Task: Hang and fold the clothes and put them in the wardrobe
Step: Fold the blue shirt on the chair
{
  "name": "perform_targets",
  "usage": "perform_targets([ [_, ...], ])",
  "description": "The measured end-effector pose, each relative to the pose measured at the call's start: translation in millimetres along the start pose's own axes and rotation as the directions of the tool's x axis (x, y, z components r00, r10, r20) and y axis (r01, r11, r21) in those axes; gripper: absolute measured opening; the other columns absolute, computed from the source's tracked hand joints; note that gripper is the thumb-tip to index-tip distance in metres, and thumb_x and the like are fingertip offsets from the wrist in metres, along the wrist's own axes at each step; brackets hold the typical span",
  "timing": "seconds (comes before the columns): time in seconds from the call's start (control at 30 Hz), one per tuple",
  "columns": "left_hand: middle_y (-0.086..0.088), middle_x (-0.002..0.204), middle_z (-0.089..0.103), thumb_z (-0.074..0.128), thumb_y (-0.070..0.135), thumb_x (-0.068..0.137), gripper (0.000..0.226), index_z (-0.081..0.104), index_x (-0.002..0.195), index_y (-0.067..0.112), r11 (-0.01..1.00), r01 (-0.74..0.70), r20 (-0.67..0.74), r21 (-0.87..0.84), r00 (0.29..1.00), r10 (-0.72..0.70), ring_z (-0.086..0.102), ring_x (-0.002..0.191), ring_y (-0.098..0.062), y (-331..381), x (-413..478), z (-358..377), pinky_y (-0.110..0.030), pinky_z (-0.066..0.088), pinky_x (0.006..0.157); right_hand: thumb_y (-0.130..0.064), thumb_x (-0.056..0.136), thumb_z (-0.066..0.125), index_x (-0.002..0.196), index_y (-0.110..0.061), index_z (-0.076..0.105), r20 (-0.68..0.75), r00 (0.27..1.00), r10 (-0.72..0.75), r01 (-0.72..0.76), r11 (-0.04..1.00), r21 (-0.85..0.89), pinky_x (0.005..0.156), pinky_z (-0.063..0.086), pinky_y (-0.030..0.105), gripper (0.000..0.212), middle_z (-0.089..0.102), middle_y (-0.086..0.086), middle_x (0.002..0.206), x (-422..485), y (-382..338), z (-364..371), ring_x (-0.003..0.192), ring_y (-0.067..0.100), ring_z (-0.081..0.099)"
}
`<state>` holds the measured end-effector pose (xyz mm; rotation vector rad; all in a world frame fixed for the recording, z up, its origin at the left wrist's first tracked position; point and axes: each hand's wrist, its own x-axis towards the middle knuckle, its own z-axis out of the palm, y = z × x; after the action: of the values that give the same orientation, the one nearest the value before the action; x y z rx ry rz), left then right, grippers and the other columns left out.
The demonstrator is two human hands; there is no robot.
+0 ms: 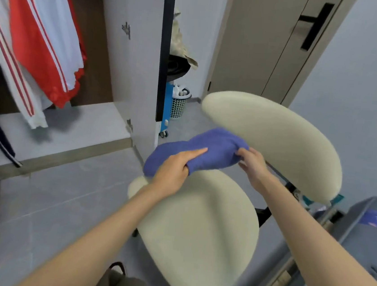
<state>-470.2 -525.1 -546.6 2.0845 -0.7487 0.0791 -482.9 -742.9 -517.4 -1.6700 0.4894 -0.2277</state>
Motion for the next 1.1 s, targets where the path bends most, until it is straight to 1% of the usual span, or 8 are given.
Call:
perform_targets([
  [0.17,0.007,0.147,0.045,0.034,-0.004,0.092,0.064,0.04,0.146,0.03,0.987,0.154,0.379,0.041,0.912,-0.158,0.043,0.134,-0.017,-12.0,-86.0,81.8,-0.031,0.035,0.108,-0.009,0.089,0.053,0.089,-0.017,0.058,-0.017,0.958,0.286,-0.286,0.952,-0.108,0.086,0.041,0.034,0.01,0.058,-0.001,0.093,-56.2,109.2,-41.4,0.1,0.018,0.052],
  [0.4,0.006,0.148,0.044,0.033,-0.001,0.094,0.058,0.04,0.147,0.021,0.926,0.376,0.555,-0.041,0.779,-0.292,0.039,0.136,-0.013,7.2,-135.0,139.3,-0.009,0.026,0.098,-0.008,0.09,0.051,0.094,-0.003,0.06,-0.152,0.933,0.327,-0.35,0.921,-0.172,0.094,0.047,0.049,0.011,0.054,0.006,0.089,-103.5,172.1,-79.9,0.084,0.019,0.047],
  [0.53,0.003,0.134,0.057,0.033,0.0,0.094,0.051,0.053,0.137,0.019,0.84,0.516,0.471,-0.167,0.79,-0.391,0.053,0.118,-0.013,16.9,-123.8,136.2,-0.016,0.039,0.09,-0.012,0.089,0.052,0.092,-0.002,0.061,-0.16,0.976,0.149,-0.184,0.954,-0.235,0.063,0.041,0.027,0.013,0.057,0.003,0.082,-97.4,156.2,-77.4,0.081,0.018,0.05],
  [0.63,0.004,0.104,0.066,0.036,0.008,0.094,0.043,0.062,0.123,0.027,0.703,0.642,0.401,-0.306,0.757,-0.516,0.06,0.084,-0.014,8.4,-113.3,119.2,-0.024,0.051,0.066,-0.017,0.087,0.057,0.086,-0.001,0.057,-0.109,0.991,0.081,-0.112,0.942,-0.317,0.061,0.037,0.029,0.016,0.052,0.004,0.078,-79.8,140.3,-62.0,0.075,0.018,0.045],
  [0.8,-0.005,0.107,0.068,0.04,0.01,0.097,0.036,0.062,0.122,0.022,0.504,0.695,0.222,-0.512,0.675,-0.704,0.066,0.09,-0.02,-27.5,-93.9,83.1,-0.025,0.056,0.057,-0.032,0.089,0.063,0.103,-0.009,0.065,0.033,0.996,0.08,-0.064,0.938,-0.34,0.075,0.043,0.026,0.027,0.063,-0.001,0.093,-42.9,117.0,-17.6,0.088,0.016,0.057],
  [0.9,0.001,0.129,0.055,0.043,0.008,0.1,0.045,0.042,0.142,0.024,0.468,0.611,0.08,-0.639,0.657,-0.75,0.062,0.104,-0.016,-55.9,-89.5,66.5,-0.029,0.056,0.074,-0.029,0.091,0.062,0.13,-0.018,0.056,0.063,0.994,0.089,-0.067,0.953,-0.295,0.098,0.04,0.025,0.041,0.06,-0.004,0.124,-30.9,116.6,3.3,0.116,0.014,0.055],
  [1.0,0.001,0.154,0.029,0.044,0.009,0.1,0.052,0.031,0.149,0.022,0.606,0.654,-0.096,-0.452,0.64,-0.763,0.036,0.137,-0.017,-80.5,-91.3,59.1,-0.037,0.033,0.113,-0.027,0.091,0.062,0.135,-0.018,0.052,0.088,0.993,0.082,-0.041,0.917,-0.396,0.101,0.033,0.022,0.046,0.05,-0.002,0.14,-27.6,134.1,12.0,0.13,0.016,0.045],
  [1.1,-0.005,0.155,0.028,0.053,0.025,0.097,0.059,0.028,0.15,0.02,0.539,0.741,-0.074,-0.401,0.56,-0.825,0.03,0.14,-0.024,-86.5,-94.2,71.1,-0.04,0.028,0.115,-0.039,0.091,0.061,0.143,-0.015,0.043,0.064,0.986,0.156,-0.1,0.845,-0.525,0.11,0.029,0.034,0.059,0.044,0.005,0.145,-22.8,159.8,14.7,0.135,0.027,0.035],
])
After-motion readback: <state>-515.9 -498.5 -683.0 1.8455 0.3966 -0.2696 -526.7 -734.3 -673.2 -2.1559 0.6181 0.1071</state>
